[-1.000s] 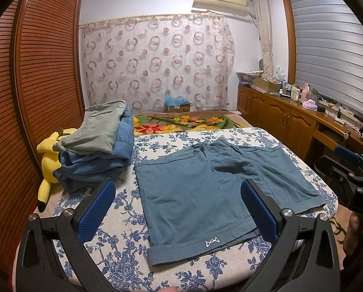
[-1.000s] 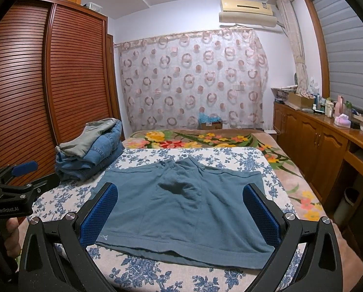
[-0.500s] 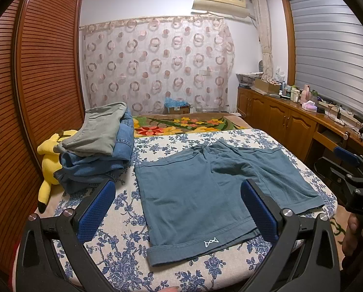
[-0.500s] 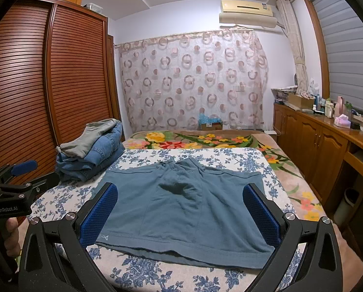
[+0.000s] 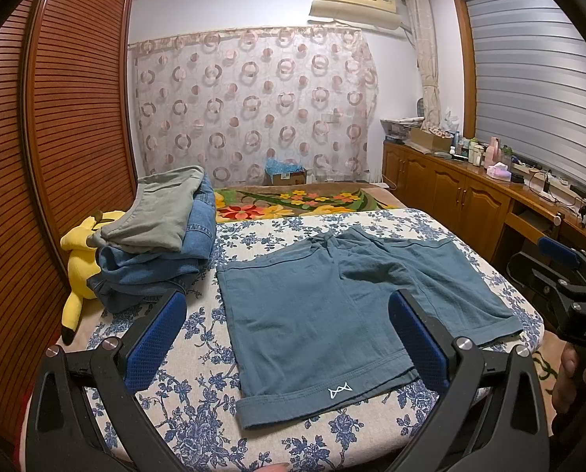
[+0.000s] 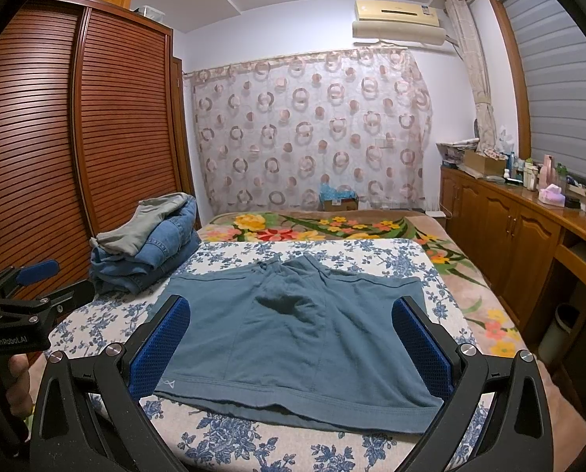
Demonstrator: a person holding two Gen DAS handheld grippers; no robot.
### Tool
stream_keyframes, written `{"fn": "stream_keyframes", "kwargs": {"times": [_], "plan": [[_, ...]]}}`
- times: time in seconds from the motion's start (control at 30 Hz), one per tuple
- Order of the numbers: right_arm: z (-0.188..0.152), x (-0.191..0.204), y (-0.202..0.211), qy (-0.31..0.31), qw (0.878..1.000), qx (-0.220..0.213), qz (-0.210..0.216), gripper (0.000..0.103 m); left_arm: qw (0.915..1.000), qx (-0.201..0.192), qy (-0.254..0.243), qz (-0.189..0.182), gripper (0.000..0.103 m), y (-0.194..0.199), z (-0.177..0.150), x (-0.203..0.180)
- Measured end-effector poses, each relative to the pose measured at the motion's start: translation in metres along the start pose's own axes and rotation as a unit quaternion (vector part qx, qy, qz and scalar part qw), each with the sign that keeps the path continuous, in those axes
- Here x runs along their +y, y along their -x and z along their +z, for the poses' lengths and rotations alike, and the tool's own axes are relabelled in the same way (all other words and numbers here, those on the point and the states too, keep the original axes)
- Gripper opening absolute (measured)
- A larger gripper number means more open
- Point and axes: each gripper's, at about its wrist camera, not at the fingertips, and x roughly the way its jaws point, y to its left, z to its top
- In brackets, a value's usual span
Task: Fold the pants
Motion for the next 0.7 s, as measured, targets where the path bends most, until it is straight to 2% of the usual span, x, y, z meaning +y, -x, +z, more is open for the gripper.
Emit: {"fn": "stream_keyframes", "kwargs": {"times": [0.7], "plan": [[0.0001,0.0012,0.0012,0.000,1.000,-0.002,0.000,0.102,1.0000,-0.001,-0.001,-0.001,0.103,0.0005,-0.0011,-0.0010]]}}
